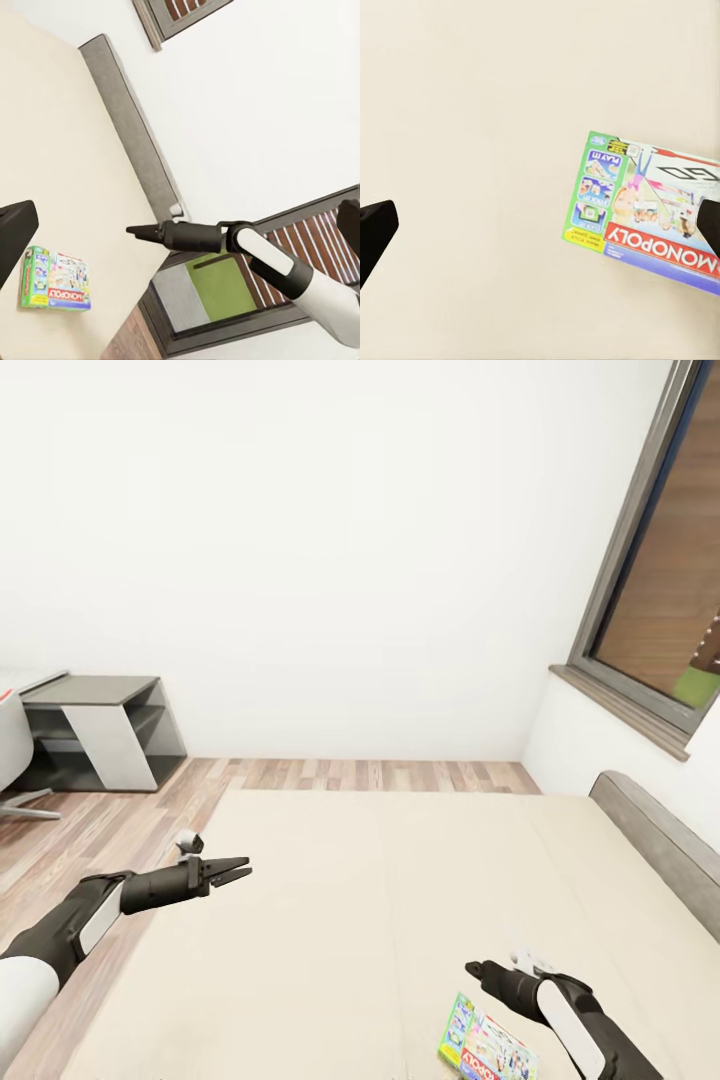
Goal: Put all the toys in the child's room - the three board games (two on the bed and one on the table), the two jigsaw puzzles on the table, and the tennis ball on the table - inside the toy box on the table in the child's room.
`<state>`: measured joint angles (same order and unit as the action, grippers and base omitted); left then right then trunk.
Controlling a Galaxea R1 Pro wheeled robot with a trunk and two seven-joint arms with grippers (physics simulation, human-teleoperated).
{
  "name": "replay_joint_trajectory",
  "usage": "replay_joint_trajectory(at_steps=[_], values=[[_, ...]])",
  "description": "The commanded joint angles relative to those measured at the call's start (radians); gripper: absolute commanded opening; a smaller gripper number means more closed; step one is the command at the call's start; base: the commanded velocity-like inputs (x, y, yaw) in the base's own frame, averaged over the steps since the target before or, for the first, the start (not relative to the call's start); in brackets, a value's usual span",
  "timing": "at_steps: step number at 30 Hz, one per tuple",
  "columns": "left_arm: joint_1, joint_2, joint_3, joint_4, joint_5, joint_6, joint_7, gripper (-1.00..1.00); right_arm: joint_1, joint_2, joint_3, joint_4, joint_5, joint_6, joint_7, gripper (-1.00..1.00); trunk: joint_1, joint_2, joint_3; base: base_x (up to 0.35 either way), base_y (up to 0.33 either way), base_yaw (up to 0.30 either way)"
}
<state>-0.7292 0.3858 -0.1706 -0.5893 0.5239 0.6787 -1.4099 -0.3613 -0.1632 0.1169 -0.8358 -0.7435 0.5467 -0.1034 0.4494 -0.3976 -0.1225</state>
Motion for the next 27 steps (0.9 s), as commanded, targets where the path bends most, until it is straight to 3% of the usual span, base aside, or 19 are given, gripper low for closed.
replay_joint_trajectory(at_steps=[1, 17, 22, 27], values=[[-0.001, 0.001, -0.006, 0.000, 0.007, 0.009, -0.002, 1.00, -0.002, -0.001, 0.004, 0.001, -0.010, 0.001, -0.010, 1.00, 0.001, -0.002, -0.004, 0.000, 0.000, 0.000], [0.001, -0.001, -0.005, 0.000, 0.007, 0.006, -0.002, 1.00, -0.005, -0.001, 0.006, 0.008, -0.009, -0.002, -0.009, 1.00, 0.001, -0.002, -0.023, 0.000, 0.000, 0.000], [0.001, -0.012, -0.005, 0.002, 0.004, 0.002, 0.006, 1.00, -0.005, 0.017, 0.007, 0.007, -0.005, -0.004, -0.008, 1.00, 0.001, -0.002, -0.023, 0.000, 0.000, 0.000], [0.001, -0.012, -0.004, 0.002, 0.004, 0.002, 0.006, 1.00, -0.005, 0.017, 0.007, 0.007, -0.005, -0.004, -0.008, 1.00, 0.001, -0.002, -0.023, 0.000, 0.000, 0.000]])
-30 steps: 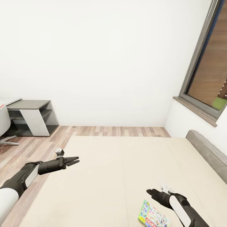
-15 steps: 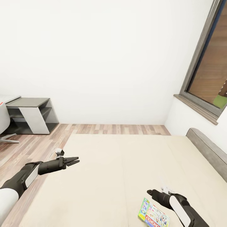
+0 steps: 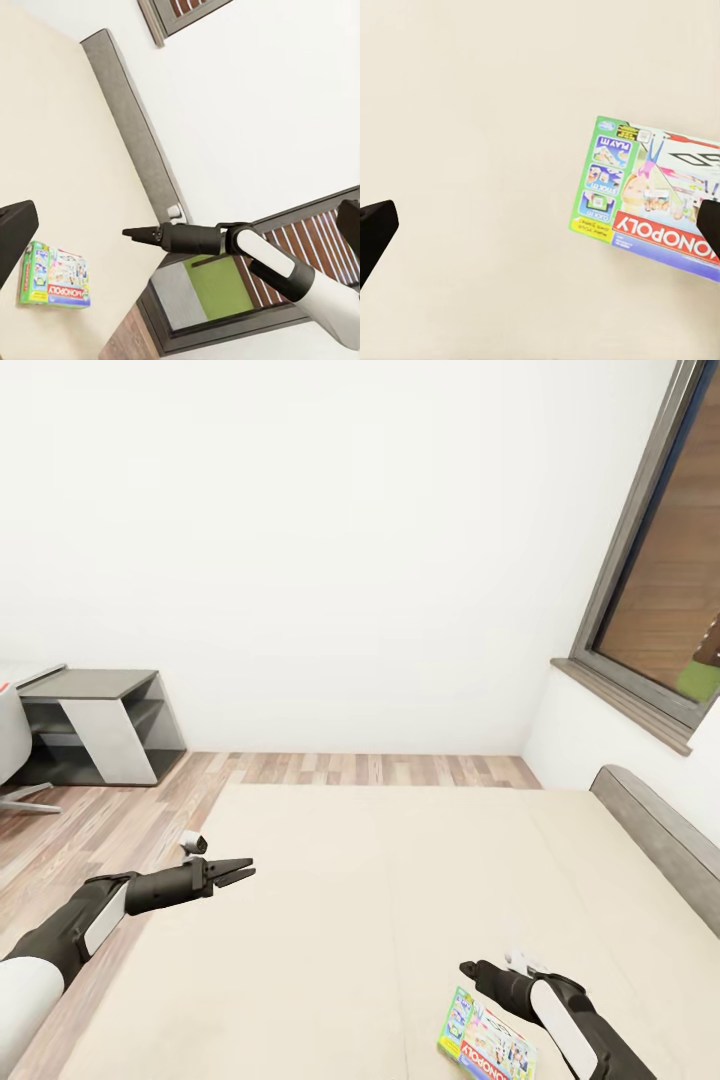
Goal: Put all the toys in the child's room - the three board games (two on the bed and one on the table), the two jigsaw puzzles on the table, and the tennis ball on the table - inside the toy box on the table in the child's room.
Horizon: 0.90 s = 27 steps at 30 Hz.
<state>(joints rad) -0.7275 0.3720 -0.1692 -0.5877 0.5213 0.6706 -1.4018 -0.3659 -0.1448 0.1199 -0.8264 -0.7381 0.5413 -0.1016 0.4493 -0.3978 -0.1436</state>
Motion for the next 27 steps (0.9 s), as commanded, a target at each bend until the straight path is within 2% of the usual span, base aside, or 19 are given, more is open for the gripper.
replay_joint_trajectory(at_steps=[1, 27], values=[[-0.001, 0.001, -0.006, 0.000, 0.007, 0.010, -0.002, 1.00, -0.001, -0.001, 0.004, -0.002, -0.011, 0.002, -0.010, 1.00, 0.001, -0.002, -0.002, 0.000, 0.000, 0.000], [-0.001, -0.001, -0.006, 0.000, 0.006, 0.007, -0.002, 1.00, -0.001, -0.010, 0.003, 0.000, -0.010, 0.002, -0.010, 1.00, 0.001, -0.002, -0.002, -0.011, -0.009, 0.000]])
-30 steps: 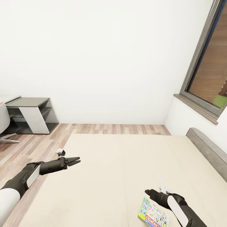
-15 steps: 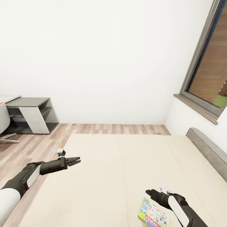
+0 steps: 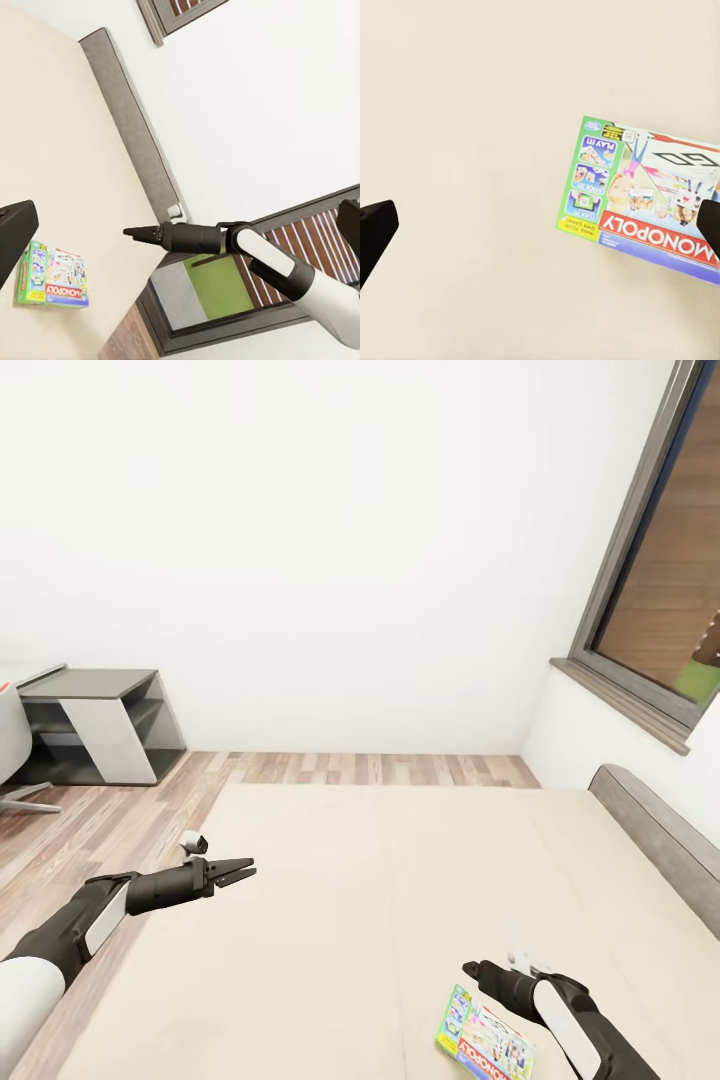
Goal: Put all the toys in the child's room - the three board games (two on the bed and one on the table), the two jigsaw puzzles on the table, and the tennis ball on the table - inside the toy box on the table in the child's room.
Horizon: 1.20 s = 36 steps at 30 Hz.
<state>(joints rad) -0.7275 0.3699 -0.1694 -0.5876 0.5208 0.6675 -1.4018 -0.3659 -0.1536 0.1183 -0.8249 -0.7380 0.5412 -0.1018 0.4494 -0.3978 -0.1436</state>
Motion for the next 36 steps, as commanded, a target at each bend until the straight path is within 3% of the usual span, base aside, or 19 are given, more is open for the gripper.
replay_joint_trajectory(at_steps=[1, 36], values=[[-0.001, 0.001, -0.006, 0.000, 0.007, 0.010, -0.002, 1.00, -0.001, -0.001, 0.004, -0.002, -0.011, 0.002, -0.010, 1.00, 0.001, -0.002, -0.002, -0.003, -0.002, 0.000], [-0.001, 0.001, -0.007, 0.000, 0.007, 0.010, -0.002, 1.00, -0.001, -0.003, 0.001, -0.002, -0.012, 0.005, -0.009, 1.00, 0.001, -0.002, 0.003, 0.000, 0.000, -0.032]])
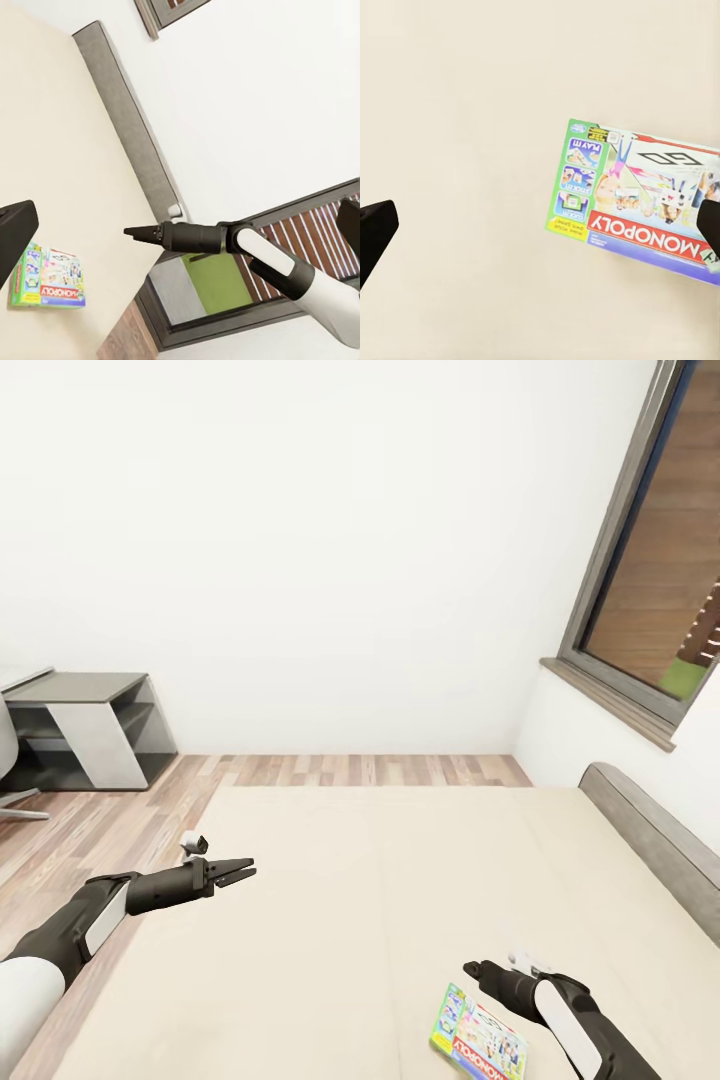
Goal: Put all the toys in the child's room - the three board games (two on the bed and one on the table), the two jigsaw puzzles on the table, and the tennis ball on the table - inside the toy box on the table in the child's room.
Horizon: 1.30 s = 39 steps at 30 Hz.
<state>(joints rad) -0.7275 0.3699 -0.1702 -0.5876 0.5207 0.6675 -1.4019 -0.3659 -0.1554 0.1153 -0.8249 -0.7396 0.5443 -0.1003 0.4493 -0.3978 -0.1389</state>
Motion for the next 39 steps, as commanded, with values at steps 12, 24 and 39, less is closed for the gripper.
replay_joint_trajectory(at_steps=[12, 24, 39], values=[[-0.001, 0.001, -0.006, 0.000, 0.007, 0.011, -0.002, 1.00, -0.001, -0.001, 0.004, -0.002, -0.011, 0.002, -0.010, 1.00, 0.001, -0.002, -0.002, 0.000, -0.053, -0.006], [-0.001, 0.000, -0.005, 0.000, 0.000, 0.011, -0.002, 1.00, -0.001, -0.001, 0.004, -0.002, -0.011, 0.002, -0.010, 1.00, 0.001, -0.002, -0.002, 0.000, -0.118, 0.000], [-0.001, 0.000, -0.006, 0.000, -0.002, 0.011, -0.002, 1.00, -0.001, 0.000, 0.004, -0.002, -0.011, 0.002, -0.010, 1.00, 0.001, -0.002, -0.002, 0.000, -0.111, 0.000]])
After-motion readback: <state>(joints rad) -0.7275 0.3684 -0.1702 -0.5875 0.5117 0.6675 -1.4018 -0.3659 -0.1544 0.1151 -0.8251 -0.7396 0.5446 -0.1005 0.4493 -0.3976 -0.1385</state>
